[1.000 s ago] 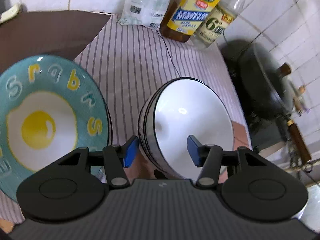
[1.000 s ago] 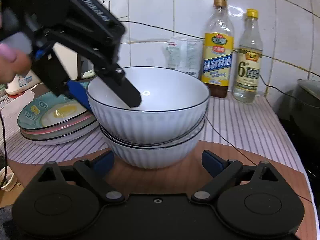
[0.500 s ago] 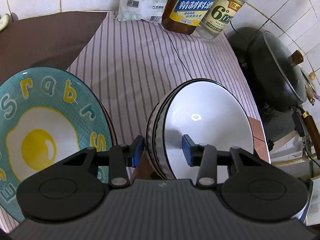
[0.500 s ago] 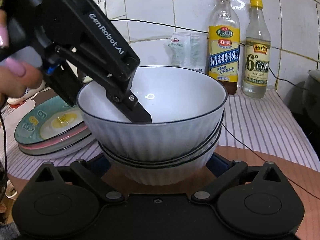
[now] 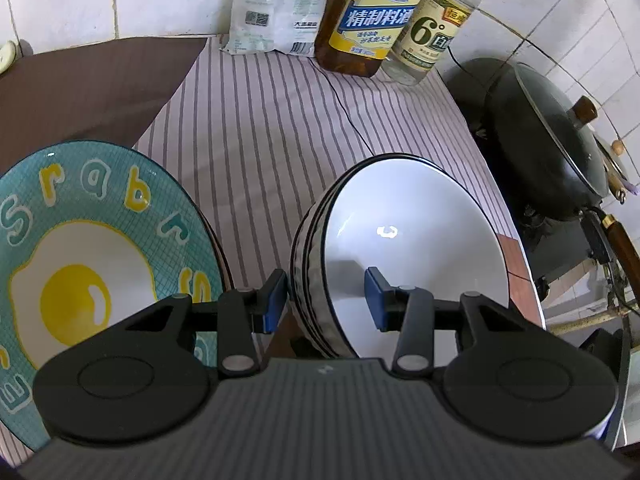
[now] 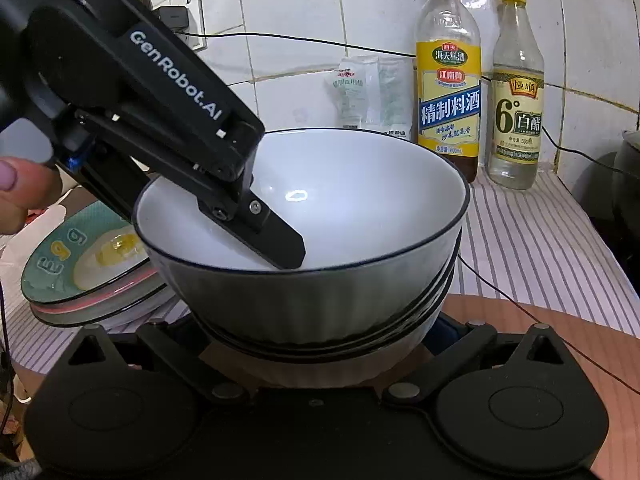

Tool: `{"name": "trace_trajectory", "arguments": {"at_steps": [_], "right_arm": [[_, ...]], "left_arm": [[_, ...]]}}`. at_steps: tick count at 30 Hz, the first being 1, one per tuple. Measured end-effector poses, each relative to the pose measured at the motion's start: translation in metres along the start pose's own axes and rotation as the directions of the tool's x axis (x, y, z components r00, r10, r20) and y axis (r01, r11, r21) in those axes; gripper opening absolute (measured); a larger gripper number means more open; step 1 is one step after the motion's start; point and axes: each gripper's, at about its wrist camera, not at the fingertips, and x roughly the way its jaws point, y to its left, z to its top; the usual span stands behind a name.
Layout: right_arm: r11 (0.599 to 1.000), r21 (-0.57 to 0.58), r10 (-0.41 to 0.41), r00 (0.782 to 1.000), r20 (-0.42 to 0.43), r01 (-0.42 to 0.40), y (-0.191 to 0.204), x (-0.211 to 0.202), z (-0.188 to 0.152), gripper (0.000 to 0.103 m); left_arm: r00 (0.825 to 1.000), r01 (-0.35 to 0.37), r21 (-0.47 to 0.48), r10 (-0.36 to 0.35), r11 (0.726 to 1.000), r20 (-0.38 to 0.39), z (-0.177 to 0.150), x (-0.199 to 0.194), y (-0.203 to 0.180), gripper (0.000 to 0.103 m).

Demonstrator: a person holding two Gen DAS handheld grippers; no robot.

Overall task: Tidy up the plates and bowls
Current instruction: 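Lower the bowl stack onto the blue egg-print plate and open the left gripper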

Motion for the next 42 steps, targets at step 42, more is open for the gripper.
{"name": "trace_trajectory", "arguments": {"at_steps": [42], "right_arm": [[0.983,-0.142,0.137,0.979,0.151,-0.116,0.129,-0.005,0.091,0.103]], "left_arm": [[0.974,-0.102,-0.013,0.103,0.995,0.2,-0.001,-0.164,0.087,0.038]]}}
